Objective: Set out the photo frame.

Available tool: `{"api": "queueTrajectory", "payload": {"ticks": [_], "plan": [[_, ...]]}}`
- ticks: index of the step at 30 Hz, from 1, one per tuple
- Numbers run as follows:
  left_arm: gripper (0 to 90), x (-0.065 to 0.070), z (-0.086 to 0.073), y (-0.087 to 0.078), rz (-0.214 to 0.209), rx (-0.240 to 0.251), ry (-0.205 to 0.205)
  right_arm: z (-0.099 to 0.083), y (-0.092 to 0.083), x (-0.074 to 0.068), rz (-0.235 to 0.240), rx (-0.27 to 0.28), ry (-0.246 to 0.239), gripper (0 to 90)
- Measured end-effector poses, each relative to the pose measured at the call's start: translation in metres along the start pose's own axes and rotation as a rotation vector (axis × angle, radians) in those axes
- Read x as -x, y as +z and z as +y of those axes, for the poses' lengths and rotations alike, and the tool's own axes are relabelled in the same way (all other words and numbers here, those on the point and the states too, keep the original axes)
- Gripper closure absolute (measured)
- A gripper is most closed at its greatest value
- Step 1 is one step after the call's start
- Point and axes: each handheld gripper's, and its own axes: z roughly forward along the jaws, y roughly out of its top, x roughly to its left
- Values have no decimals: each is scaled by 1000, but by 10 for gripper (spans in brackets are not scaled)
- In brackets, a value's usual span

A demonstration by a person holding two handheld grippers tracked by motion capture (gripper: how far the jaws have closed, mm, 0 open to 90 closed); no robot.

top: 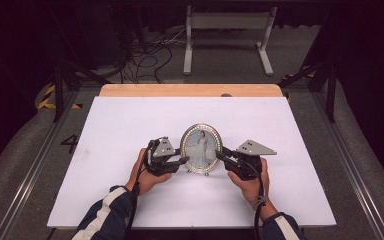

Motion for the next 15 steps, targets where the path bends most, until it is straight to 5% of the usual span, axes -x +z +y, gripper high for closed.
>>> {"api": "queueTrajectory", "payload": {"ticks": [15], "plan": [[634,2,0,2,9,13,2,-2,2,3,8,-23,-24,735]]}}
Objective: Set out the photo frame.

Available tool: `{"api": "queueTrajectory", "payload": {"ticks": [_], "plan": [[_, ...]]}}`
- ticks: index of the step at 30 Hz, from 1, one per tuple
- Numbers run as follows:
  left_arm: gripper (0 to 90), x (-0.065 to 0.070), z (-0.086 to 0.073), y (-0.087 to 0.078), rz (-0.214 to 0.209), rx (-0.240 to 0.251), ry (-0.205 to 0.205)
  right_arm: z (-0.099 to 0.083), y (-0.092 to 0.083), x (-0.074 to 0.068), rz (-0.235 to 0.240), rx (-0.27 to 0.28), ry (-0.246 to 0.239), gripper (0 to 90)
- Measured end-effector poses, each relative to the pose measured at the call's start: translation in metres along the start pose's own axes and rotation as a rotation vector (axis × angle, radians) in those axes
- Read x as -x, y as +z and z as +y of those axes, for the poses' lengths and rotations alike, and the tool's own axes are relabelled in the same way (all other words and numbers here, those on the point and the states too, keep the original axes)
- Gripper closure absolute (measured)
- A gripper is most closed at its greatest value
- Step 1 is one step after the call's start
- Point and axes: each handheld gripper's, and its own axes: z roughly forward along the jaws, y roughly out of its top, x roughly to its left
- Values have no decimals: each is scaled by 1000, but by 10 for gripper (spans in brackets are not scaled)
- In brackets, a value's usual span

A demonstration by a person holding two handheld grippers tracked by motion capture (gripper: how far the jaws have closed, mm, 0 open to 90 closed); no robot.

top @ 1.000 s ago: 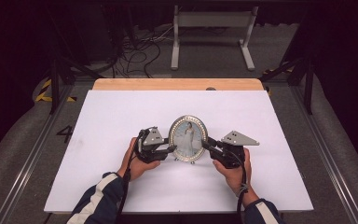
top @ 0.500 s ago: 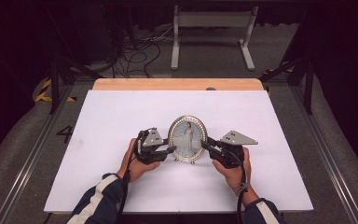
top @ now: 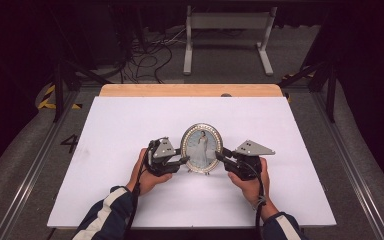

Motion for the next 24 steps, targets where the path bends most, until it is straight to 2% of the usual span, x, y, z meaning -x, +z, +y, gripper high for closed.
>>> {"api": "queueTrajectory", "payload": {"ticks": [3,9,15,16,19,22,24], "plan": [[634,1,0,0,3,-3,-1,0,0,0,0,0,6,733],[636,1,0,0,-2,-3,-2,2,0,1,-4,-12,-26,729],[641,4,3,-3,2,-12,29,1,1,4,-7,-17,-3,715],[638,4,2,-3,0,-12,23,1,1,3,-9,-16,-5,716],[639,2,1,-3,-9,-11,22,2,1,1,-14,-14,-17,717],[635,5,0,-3,12,-6,34,3,1,0,-21,-18,-27,709],[630,5,0,-3,13,-2,37,3,1,-1,-28,-29,-64,698]]}}
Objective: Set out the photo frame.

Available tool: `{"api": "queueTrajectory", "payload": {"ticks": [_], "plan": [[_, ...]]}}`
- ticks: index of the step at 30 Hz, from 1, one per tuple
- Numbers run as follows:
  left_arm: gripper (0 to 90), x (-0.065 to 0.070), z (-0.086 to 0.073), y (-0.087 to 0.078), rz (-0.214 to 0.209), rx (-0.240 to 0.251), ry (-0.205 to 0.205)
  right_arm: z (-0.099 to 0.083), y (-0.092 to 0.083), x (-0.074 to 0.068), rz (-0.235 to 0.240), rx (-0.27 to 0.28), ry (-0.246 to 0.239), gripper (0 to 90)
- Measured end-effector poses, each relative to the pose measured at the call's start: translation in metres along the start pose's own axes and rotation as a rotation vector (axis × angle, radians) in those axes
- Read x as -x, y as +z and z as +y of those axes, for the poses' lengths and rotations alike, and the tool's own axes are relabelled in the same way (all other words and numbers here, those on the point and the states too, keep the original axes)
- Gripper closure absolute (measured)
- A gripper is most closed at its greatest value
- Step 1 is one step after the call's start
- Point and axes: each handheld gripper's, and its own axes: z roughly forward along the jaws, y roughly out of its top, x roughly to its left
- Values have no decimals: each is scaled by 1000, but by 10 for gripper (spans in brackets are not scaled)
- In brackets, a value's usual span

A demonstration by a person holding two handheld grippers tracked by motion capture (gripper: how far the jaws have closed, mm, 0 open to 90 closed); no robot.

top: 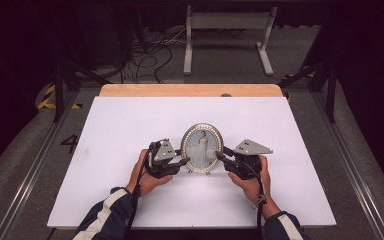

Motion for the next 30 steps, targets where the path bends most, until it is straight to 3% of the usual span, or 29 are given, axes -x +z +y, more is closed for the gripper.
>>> {"api": "queueTrajectory", "payload": {"ticks": [6,13,19,30], "plan": [[612,0,0,0,4,-6,24,-1,-3,-2,-14,-12,-71,692],[589,1,0,-3,8,-11,40,-2,-7,-4,-16,-16,-103,663],[491,-2,-1,-8,-10,39,41,-3,-9,-4,31,-11,-117,574],[307,-2,-4,-13,11,32,44,-3,-11,-7,29,-35,-183,422]]}}
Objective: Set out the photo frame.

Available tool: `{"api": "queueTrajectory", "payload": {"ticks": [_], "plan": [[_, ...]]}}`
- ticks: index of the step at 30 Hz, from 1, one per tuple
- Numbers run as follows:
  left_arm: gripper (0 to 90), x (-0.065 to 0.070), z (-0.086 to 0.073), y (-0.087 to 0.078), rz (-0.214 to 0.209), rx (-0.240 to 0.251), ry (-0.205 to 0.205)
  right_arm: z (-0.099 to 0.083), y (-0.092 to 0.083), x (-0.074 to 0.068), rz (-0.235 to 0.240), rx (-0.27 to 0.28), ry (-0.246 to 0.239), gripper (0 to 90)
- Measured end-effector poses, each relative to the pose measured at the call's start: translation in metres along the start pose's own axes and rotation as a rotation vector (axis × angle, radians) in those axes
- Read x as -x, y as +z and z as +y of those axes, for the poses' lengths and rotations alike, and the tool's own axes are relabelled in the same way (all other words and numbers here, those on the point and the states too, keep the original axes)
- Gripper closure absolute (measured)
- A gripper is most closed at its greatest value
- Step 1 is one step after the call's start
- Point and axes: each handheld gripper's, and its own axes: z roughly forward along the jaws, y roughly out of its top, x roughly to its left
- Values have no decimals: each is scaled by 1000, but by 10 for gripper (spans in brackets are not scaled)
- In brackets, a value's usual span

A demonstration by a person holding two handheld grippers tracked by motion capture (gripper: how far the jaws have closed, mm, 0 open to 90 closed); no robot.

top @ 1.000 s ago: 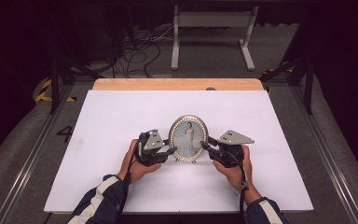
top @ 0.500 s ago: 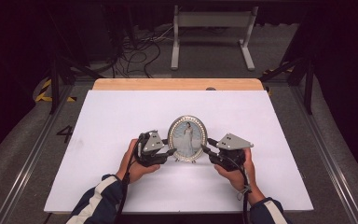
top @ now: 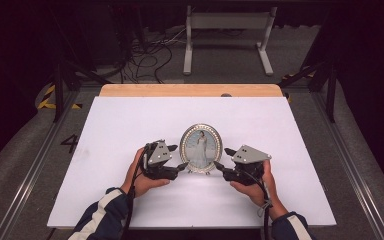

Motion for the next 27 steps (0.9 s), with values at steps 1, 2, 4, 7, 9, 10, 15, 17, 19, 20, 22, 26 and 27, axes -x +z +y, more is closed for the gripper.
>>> {"api": "queueTrajectory", "payload": {"ticks": [1,2,4,7,9,10,15,17,19,20,22,26,27], "plan": [[296,-1,-1,0,2,-4,3,0,0,0,-1,-7,-3,403],[282,-1,-1,0,2,-4,3,0,0,0,-1,-7,-3,403],[264,0,-2,0,10,-21,1,-1,1,0,2,-24,-11,375],[213,0,-2,1,18,-39,11,-2,3,-1,17,-39,-28,311],[209,1,-2,2,15,-45,9,-2,3,-2,15,-40,-28,290],[200,1,-2,2,20,-56,17,-2,4,-2,10,-44,-24,268],[148,1,-4,3,14,-75,20,-5,10,-3,36,-77,-29,152],[121,1,-5,3,0,-85,19,-6,12,-4,50,-81,-34,140],[111,2,-7,3,2,-100,35,-6,13,-5,62,-79,-31,123],[105,2,-7,3,0,-105,39,-6,13,-5,64,-78,-31,120],[91,2,-8,2,-8,-104,29,-7,13,-4,62,-82,-30,106],[61,1,-11,0,-19,-109,40,-9,14,-5,54,-75,-23,80],[52,1,-12,-1,-29,-110,47,-10,14,-6,47,-71,-26,81]]}}
